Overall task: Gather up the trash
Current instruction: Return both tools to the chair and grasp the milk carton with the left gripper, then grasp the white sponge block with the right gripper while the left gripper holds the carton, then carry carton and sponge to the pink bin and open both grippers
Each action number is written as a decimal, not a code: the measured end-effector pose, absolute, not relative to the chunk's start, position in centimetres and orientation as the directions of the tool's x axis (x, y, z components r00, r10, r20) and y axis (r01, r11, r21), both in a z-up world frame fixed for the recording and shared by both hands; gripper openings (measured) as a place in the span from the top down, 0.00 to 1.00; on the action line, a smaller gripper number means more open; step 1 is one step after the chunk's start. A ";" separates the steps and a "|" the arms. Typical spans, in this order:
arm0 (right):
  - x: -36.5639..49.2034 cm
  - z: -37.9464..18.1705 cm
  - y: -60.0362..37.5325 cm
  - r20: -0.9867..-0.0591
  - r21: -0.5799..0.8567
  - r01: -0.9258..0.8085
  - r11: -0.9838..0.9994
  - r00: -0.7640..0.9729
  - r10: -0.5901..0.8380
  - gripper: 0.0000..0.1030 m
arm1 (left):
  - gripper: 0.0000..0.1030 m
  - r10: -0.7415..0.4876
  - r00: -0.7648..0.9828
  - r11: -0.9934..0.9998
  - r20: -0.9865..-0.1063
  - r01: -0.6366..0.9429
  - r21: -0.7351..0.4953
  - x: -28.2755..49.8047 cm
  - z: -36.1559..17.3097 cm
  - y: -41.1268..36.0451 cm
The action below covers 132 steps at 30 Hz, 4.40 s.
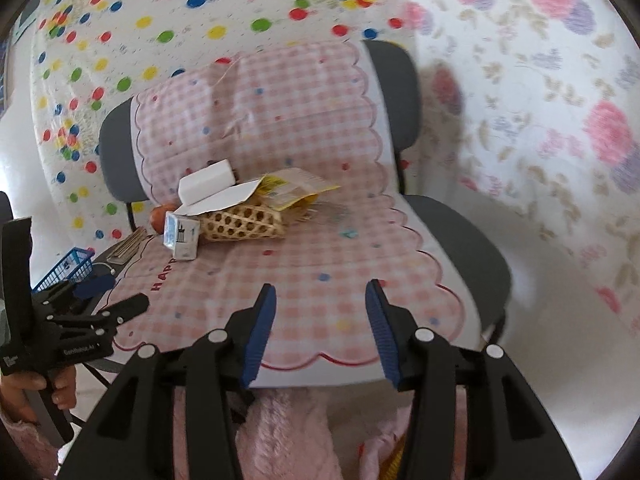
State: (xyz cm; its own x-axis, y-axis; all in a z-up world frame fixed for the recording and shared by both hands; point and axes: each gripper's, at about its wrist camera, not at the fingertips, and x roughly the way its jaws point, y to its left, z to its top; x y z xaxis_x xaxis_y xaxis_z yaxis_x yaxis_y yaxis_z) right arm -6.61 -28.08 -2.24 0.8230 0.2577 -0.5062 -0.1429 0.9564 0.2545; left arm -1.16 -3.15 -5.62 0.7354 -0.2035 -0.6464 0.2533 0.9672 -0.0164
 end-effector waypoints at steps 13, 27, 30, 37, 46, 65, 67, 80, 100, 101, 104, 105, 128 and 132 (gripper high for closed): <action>0.2 -3.8 -24.6 -0.518 0.270 -0.211 0.939 0.790 0.326 0.49 | 0.16 -0.050 0.749 0.996 -0.661 0.086 0.022 6.7 -8.0 0.3; 4.7 -3.9 -24.8 -0.501 0.301 -0.214 0.929 0.794 0.345 0.46 | 0.18 0.138 0.670 0.985 -0.729 -0.019 0.169 15.9 -11.5 -2.9; 4.8 -4.0 -25.0 -0.506 0.306 -0.206 0.930 0.792 0.342 0.46 | 0.30 0.149 0.645 0.985 -0.750 -0.026 0.173 16.6 -11.9 -3.0; 4.0 -3.9 -24.8 -0.510 0.289 -0.208 0.934 0.793 0.334 0.46 | 0.58 0.180 0.719 0.980 -0.671 -0.075 0.182 13.8 -10.2 -0.4; 3.4 -3.2 -22.6 -0.489 0.280 -0.243 0.929 0.796 0.356 0.50 | 0.61 0.003 0.799 1.000 -0.602 -0.008 -0.004 7.2 -7.8 5.1; 13.0 1.3 -12.6 -0.448 0.213 -0.426 0.879 0.757 0.475 0.41 | 0.61 -0.089 0.831 0.994 -0.549 0.042 -0.098 9.4 -4.2 9.0; 14.7 1.1 -12.2 -0.454 0.231 -0.423 0.876 0.749 0.482 0.41 | 0.61 -0.086 0.824 0.994 -0.560 0.036 -0.099 10.3 -4.5 9.1; 21.4 -1.5 -11.4 -0.524 0.416 -0.343 0.842 0.666 0.530 0.61 | 0.61 -0.094 0.800 0.994 -0.593 0.042 -0.101 12.7 -6.0 9.0; 8.9 6.3 -14.6 -0.332 0.310 -0.446 0.839 0.777 0.535 0.85 | 0.61 -0.124 0.851 0.992 -0.510 0.093 -0.086 5.0 -1.1 7.2; 7.8 5.7 -15.1 -0.339 0.304 -0.442 0.844 0.778 0.529 0.85 | 0.61 -0.141 0.848 0.990 -0.510 0.112 -0.089 4.4 -1.2 6.6; 4.6 4.0 -16.2 -0.362 0.278 -0.415 0.866 0.790 0.494 0.85 | 0.61 -0.204 0.832 0.979 -0.516 0.179 -0.098 2.6 -1.9 4.6; 3.5 3.5 -16.6 -0.364 0.267 -0.404 0.875 0.798 0.480 0.85 | 0.61 -0.231 0.822 0.973 -0.521 0.209 -0.101 2.0 -2.2 3.7; -15.3 -6.0 -33.9 -0.497 0.081 0.161 0.984 0.862 -0.100 0.84 | 0.61 -0.676 0.501 0.658 -0.541 0.740 -0.138 -7.3 -7.7 -16.9; -17.6 -7.6 -35.9 -0.529 0.060 0.250 0.966 0.829 -0.182 0.83 | 0.61 -0.711 0.435 0.596 -0.552 0.790 -0.145 -8.7 -8.7 -20.1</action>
State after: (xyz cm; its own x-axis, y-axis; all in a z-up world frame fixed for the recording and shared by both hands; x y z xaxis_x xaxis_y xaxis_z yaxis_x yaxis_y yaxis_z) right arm -17.56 -35.93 -7.61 0.8290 -0.1816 -0.5290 0.2502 0.9663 0.0604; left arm -8.67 -20.10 -8.70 0.4354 -0.7114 -0.5516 0.7901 0.5956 -0.1445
